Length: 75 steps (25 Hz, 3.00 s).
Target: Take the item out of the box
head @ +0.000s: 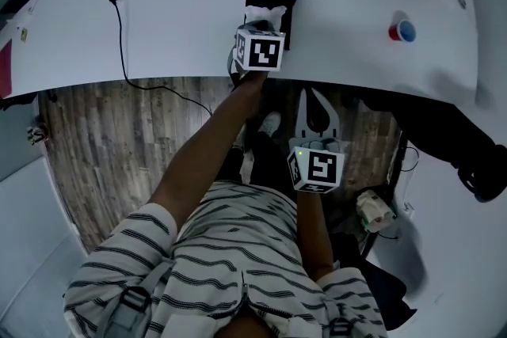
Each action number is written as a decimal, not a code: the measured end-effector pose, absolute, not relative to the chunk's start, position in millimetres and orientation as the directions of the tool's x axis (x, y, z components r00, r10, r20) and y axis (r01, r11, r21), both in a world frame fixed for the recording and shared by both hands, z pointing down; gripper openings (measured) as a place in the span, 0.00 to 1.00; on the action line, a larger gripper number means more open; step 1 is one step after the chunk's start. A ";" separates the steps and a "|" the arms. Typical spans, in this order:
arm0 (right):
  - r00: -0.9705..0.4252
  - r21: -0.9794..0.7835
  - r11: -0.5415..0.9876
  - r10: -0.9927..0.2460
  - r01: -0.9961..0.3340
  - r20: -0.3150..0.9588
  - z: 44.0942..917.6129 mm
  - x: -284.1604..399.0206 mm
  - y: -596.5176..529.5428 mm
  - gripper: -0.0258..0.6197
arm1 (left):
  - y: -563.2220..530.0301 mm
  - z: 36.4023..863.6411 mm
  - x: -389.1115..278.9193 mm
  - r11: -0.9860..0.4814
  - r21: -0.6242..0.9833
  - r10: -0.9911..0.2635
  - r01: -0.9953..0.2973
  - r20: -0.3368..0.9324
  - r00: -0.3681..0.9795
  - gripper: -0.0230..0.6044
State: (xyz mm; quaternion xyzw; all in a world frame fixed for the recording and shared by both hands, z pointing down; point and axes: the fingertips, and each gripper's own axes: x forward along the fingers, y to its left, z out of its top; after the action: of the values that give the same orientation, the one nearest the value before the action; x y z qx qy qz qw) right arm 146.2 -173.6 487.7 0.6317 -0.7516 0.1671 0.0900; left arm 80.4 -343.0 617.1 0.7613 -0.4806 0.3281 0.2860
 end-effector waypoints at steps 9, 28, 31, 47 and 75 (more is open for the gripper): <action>-0.169 -0.135 0.131 -0.931 -0.982 0.324 466.5 141.6 -167.5 0.07 | -332.2 579.4 74.2 -0.390 0.136 -0.593 -0.911 0.720 0.361 0.08; -0.144 -0.110 0.118 -0.953 -0.987 0.265 424.8 128.2 -160.7 0.07 | -304.3 515.1 57.6 -0.449 0.137 -0.667 -0.883 0.606 0.433 0.08; -0.136 -0.109 0.111 -0.957 -0.988 0.257 417.1 127.5 -158.0 0.07 | -299.0 501.3 55.9 -0.464 0.135 -0.674 -0.875 0.587 0.448 0.08; -0.119 -0.100 0.099 -0.969 -0.990 0.218 387.7 111.5 -141.4 0.07 | -254.7 450.1 41.7 -0.531 0.108 -0.718 -0.840 0.469 0.514 0.08; -0.078 -0.068 0.070 -0.990 -0.995 0.122 347.2 121.0 -124.7 0.07 | -192.1 366.7 35.2 -0.615 0.045 -0.757 -0.787 0.246 0.605 0.08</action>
State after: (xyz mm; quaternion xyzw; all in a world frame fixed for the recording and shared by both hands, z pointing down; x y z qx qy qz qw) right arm 121.0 -124.7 347.2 0.6788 -0.7310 0.0667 0.0214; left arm 35.2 -192.1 366.7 0.8928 -0.4325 0.1016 0.0745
